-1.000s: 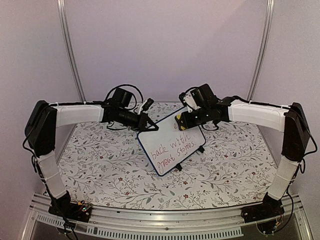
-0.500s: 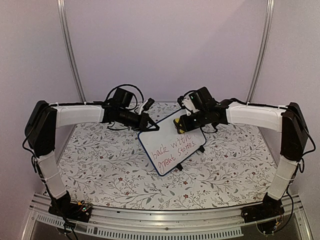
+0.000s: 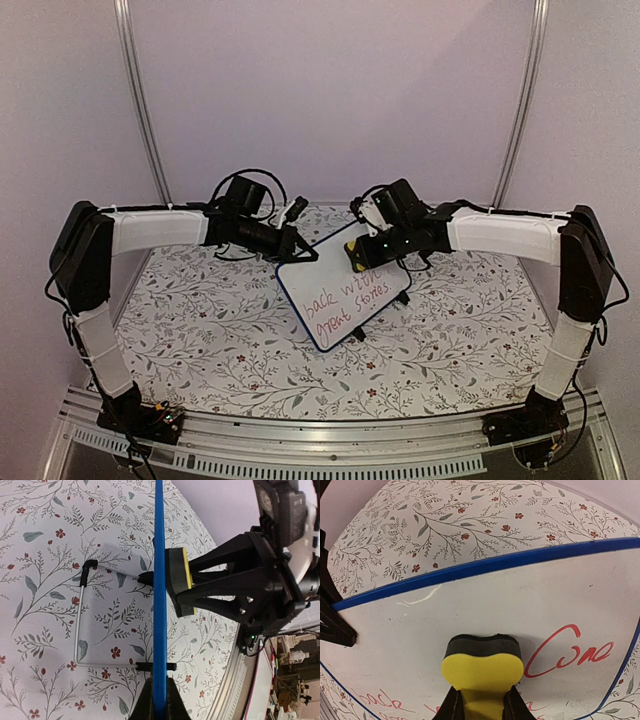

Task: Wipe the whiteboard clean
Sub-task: Erase the whiteboard at the center of the board.

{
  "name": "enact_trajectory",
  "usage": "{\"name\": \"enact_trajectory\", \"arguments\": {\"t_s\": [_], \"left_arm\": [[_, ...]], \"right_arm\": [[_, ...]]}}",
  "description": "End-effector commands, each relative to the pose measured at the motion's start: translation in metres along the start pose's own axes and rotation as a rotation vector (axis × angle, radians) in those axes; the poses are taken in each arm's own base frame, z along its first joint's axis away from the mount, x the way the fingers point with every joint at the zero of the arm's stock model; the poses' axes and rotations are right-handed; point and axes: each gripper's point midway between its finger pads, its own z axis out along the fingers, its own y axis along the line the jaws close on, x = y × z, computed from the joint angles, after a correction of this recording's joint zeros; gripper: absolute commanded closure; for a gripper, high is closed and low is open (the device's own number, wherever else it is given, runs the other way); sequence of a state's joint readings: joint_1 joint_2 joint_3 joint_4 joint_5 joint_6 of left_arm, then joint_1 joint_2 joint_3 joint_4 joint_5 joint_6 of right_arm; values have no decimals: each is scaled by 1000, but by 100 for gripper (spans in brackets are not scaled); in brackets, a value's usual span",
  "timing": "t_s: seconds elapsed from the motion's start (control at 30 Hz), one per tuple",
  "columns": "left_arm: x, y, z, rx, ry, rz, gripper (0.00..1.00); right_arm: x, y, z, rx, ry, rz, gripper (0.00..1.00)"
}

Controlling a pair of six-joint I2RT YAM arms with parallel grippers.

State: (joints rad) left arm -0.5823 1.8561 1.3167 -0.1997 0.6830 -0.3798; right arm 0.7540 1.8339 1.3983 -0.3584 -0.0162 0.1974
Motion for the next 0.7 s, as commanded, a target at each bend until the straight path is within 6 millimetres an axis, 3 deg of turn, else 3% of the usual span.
{"name": "enact_trajectory", "arguments": {"t_s": [0.0, 0.4, 0.57, 0.67], "left_arm": [[4, 4, 2, -46, 1, 49, 100], [2, 1, 0, -38, -5, 53, 100], [2, 2, 0, -42, -5, 53, 100], [4, 1, 2, -28, 1, 49, 100]], "right_arm": [[45, -1, 15, 16, 128, -25, 84], [79, -17, 14, 77, 191, -26, 84], [70, -13, 15, 62, 172, -25, 84], [47, -7, 14, 48, 122, -32, 84]]}}
